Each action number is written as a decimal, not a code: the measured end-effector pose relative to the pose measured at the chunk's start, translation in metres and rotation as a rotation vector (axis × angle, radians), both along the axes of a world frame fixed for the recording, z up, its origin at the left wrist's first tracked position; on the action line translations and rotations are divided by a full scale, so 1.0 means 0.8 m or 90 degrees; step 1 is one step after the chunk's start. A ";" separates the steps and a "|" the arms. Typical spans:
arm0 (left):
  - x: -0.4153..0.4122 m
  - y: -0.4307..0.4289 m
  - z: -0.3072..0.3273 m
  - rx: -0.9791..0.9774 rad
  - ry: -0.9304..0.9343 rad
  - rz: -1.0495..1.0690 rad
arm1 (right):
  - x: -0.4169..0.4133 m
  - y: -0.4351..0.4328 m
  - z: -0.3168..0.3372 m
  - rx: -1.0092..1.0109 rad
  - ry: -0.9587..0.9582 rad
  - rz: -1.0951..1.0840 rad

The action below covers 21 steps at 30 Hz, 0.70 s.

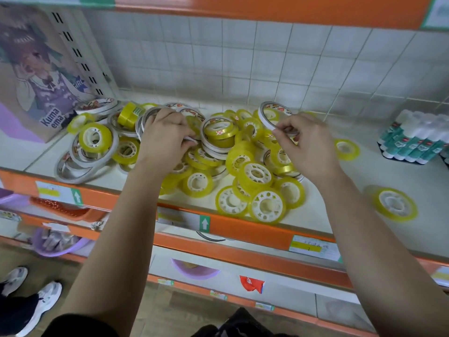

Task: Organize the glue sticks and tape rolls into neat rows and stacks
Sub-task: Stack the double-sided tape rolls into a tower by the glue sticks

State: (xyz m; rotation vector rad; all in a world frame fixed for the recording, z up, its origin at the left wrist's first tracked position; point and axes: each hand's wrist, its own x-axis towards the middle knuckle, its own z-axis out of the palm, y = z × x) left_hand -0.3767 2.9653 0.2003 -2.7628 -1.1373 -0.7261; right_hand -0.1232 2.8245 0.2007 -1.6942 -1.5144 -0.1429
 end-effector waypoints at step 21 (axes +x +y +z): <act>0.055 -0.066 0.036 0.033 -0.192 -0.131 | 0.022 -0.054 0.015 0.025 -0.035 -0.037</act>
